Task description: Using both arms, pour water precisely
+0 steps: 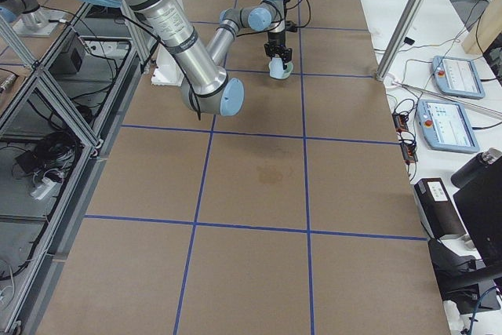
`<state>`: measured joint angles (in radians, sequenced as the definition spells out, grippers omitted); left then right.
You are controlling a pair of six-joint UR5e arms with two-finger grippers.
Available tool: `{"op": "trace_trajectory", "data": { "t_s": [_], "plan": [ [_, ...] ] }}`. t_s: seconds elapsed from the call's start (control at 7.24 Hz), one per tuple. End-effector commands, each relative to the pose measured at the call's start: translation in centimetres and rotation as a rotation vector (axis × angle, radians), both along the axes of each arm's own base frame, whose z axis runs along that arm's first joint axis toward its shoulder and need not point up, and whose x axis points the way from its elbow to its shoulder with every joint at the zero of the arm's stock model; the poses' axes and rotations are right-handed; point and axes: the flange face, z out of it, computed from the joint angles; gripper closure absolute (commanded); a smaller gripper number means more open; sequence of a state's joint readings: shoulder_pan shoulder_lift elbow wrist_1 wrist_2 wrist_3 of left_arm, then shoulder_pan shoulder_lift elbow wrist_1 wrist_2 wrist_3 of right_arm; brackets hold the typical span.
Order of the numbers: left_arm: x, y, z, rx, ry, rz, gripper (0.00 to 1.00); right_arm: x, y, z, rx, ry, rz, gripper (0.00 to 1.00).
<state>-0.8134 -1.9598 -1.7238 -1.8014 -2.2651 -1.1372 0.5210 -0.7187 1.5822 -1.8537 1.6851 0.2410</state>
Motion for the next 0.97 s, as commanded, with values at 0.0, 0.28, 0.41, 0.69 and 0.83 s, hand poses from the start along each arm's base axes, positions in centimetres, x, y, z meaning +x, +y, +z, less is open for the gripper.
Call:
{"op": "trace_trajectory", "data": {
  "t_s": [0.0, 0.28, 0.41, 0.69, 0.83],
  "plan": [
    [-3.3, 0.4, 3.1, 0.036, -0.017, 0.025, 0.27, -2.1, -0.5, -1.2, 0.077, 0.073, -0.094, 1.0],
    [-4.1, 0.6, 4.4, 0.043, -0.028, 0.032, 0.27, -3.7, 0.2, -1.1, 0.185, 0.186, -0.168, 1.0],
    [-4.1, 0.6, 4.5, 0.041, -0.029, 0.032, 0.27, -3.7, 0.3, -1.9, 0.236, 0.27, -0.207, 1.0],
    [-4.2, 0.8, 5.0, 0.034, -0.035, 0.032, 0.27, -4.2, 1.4, -3.2, 0.298, 0.395, -0.291, 1.0],
    [-4.6, 0.9, 5.6, 0.032, -0.04, 0.032, 0.27, -5.0, 1.5, -2.9, 0.317, 0.438, -0.332, 1.0]
  ]
}}
